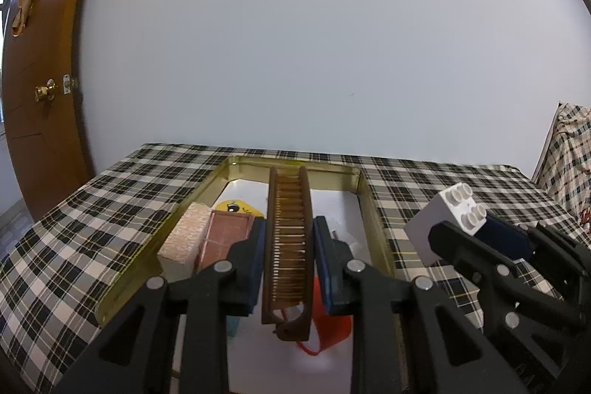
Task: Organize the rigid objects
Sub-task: 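Lower the brown comb into the tray with the left tool while the right tool releases the white block there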
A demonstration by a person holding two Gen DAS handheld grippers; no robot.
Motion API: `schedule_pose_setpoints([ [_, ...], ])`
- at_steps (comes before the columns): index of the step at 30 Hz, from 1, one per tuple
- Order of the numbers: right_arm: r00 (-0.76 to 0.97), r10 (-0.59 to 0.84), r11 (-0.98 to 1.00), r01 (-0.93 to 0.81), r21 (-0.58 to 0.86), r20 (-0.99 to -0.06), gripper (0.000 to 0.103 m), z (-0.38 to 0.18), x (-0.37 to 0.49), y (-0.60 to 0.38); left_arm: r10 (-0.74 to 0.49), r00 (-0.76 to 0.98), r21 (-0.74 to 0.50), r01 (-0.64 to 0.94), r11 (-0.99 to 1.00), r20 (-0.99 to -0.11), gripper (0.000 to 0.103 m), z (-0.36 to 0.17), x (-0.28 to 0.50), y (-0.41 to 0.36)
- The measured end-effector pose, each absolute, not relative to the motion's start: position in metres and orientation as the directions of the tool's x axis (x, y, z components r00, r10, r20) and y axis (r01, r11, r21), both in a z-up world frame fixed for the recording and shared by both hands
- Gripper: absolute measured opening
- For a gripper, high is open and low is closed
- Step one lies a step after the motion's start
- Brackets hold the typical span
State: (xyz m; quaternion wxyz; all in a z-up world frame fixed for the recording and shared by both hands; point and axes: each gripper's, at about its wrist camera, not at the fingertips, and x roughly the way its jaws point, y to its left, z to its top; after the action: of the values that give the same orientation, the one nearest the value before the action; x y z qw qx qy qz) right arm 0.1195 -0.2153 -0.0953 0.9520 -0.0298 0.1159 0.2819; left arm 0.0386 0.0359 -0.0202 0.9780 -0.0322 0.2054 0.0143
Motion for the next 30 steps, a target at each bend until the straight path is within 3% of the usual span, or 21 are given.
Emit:
schedule_pose_setpoints([
  [11,0.749,0.584,0.796,-0.605,0.037,-0.314,0.034,-0.081,0.150,-0.187,0.020,0.874,-0.055,-0.054,0.997,-0.486,0.024,-0.020,0.059,0.067],
  [22,0.657,0.599,0.766,-0.637,0.088,-0.457,0.034,-0.083,0.190,-0.148,-0.018,0.801,-0.039,-0.006,0.999,-0.599,0.025,-0.030,0.089,0.075],
  [24,0.645,0.600,0.762,-0.641,0.094,-0.473,0.037,-0.085,0.194,-0.145,-0.014,0.800,-0.039,-0.011,0.999,-0.599,0.036,-0.031,0.087,0.076],
  [27,0.651,0.605,0.767,-0.632,0.114,-0.458,0.056,-0.085,0.194,-0.148,0.001,0.811,-0.040,-0.030,0.999,-0.586,0.064,-0.029,0.085,0.079],
  [28,0.649,0.611,0.765,-0.632,0.125,-0.453,0.063,-0.085,0.194,-0.150,0.008,0.815,-0.038,-0.037,0.999,-0.579,0.066,-0.028,0.083,0.079],
  [30,0.653,0.614,0.765,-0.630,0.131,-0.444,0.065,-0.085,0.192,-0.153,0.014,0.821,-0.035,-0.041,0.999,-0.571,0.071,-0.026,0.080,0.079],
])
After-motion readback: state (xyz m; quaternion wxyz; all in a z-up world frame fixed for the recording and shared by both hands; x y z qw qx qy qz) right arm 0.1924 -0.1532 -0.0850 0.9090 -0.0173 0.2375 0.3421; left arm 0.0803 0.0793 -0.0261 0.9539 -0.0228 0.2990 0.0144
